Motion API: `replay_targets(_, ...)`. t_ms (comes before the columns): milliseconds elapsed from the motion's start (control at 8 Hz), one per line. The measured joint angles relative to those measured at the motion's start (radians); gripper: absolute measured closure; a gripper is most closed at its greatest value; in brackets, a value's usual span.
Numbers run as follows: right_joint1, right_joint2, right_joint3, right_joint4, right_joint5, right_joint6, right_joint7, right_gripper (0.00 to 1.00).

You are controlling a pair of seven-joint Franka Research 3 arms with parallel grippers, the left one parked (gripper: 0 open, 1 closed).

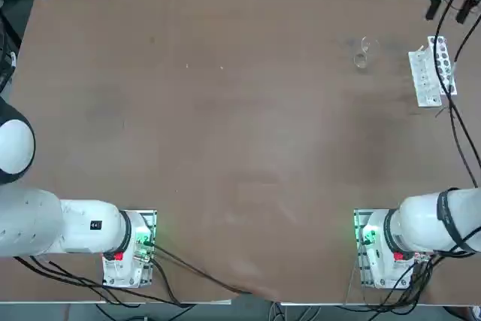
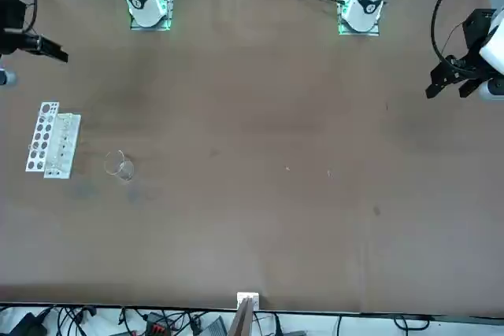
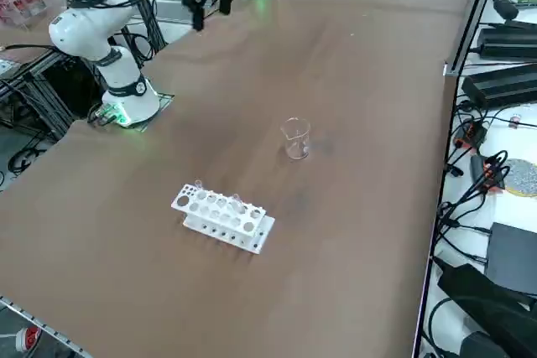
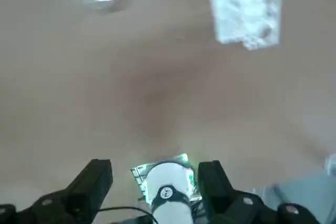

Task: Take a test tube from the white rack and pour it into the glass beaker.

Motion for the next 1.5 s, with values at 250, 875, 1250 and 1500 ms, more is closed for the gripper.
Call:
replay_targets(250,-0.015,0.062,0.000,-0.053,-0.111,0.068,0.244,0.00)
replay_targets(875,-0.007,0.095,0.008,-0.324,-0.484,0.482,0.965,0.00)
replay_targets(1250,0.003,0.116,0.014,-0.511,-0.854,0.652,1.487,0.00)
replay_targets(1500,0.023,0.202,0.016,-0.552,-1.107,0.662,1.833,0.00)
